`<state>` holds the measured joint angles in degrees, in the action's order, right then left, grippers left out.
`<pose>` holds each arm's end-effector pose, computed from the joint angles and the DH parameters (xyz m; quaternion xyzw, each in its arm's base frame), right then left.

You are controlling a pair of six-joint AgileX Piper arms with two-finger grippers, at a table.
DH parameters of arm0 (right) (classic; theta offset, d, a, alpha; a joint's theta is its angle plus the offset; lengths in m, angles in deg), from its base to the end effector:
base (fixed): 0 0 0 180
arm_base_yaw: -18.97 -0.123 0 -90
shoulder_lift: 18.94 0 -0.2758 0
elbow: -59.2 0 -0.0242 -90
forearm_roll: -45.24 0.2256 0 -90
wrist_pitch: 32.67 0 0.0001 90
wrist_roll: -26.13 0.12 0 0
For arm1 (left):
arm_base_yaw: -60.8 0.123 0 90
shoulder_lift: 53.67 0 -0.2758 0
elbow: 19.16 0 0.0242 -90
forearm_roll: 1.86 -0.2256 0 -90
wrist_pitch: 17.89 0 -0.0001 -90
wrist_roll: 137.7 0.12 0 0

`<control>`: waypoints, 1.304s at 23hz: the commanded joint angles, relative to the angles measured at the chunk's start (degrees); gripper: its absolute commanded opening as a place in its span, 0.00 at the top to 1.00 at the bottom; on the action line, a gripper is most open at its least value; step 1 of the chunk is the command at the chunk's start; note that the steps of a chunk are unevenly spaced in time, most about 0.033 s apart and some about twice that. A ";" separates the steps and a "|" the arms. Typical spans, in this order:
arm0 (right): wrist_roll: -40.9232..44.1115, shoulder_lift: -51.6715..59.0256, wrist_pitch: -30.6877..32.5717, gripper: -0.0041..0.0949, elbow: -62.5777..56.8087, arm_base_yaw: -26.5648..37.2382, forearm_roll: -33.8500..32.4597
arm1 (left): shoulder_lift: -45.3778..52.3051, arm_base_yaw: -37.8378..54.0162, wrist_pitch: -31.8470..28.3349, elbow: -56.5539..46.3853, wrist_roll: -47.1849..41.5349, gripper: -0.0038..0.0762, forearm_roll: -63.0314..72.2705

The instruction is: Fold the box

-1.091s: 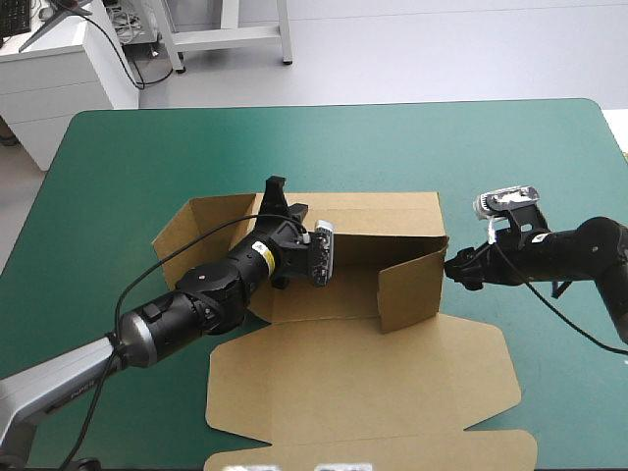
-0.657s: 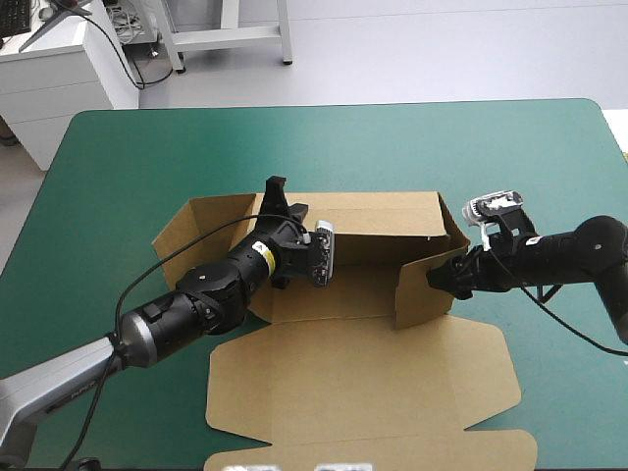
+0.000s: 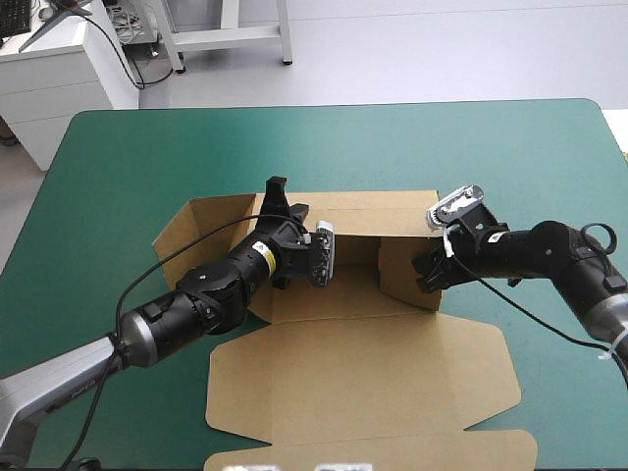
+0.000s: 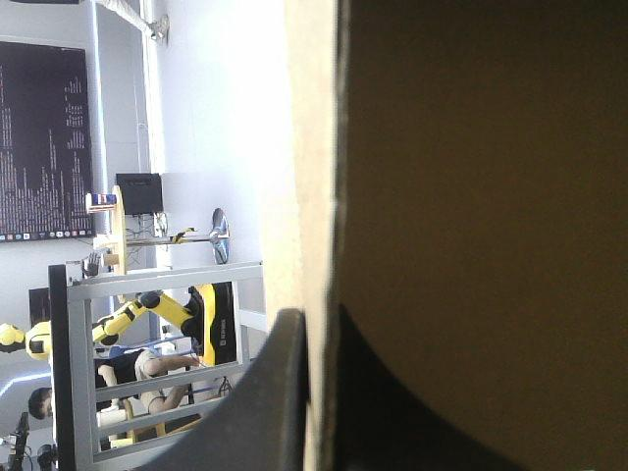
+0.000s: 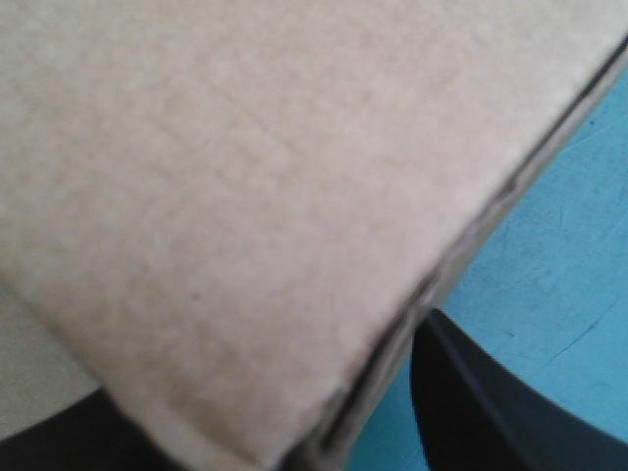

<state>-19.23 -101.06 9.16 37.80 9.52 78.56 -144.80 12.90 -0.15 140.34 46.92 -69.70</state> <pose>0.2477 0.0858 0.2810 -0.2905 0.8796 0.1462 0.3473 0.2432 -0.2185 0.2831 0.6976 0.4923 0.2233 0.4703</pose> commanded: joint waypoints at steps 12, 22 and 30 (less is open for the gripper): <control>1.86 1.35 -4.36 0.96 1.66 -0.43 1.73 | -0.19 -1.41 -7.71 3.73 -6.16 0.72 4.68; 25.53 1.35 -18.21 0.96 1.75 -0.43 -20.06 | 0.89 -14.46 8.82 12.02 -10.19 0.31 3.97; 26.51 1.35 -16.36 0.96 1.75 -0.43 -20.09 | 1.46 -29.86 26.73 16.42 -4.62 0.69 8.71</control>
<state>6.99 -101.34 -4.37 37.79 8.97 58.03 -146.05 -13.35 22.81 153.24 38.77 -61.43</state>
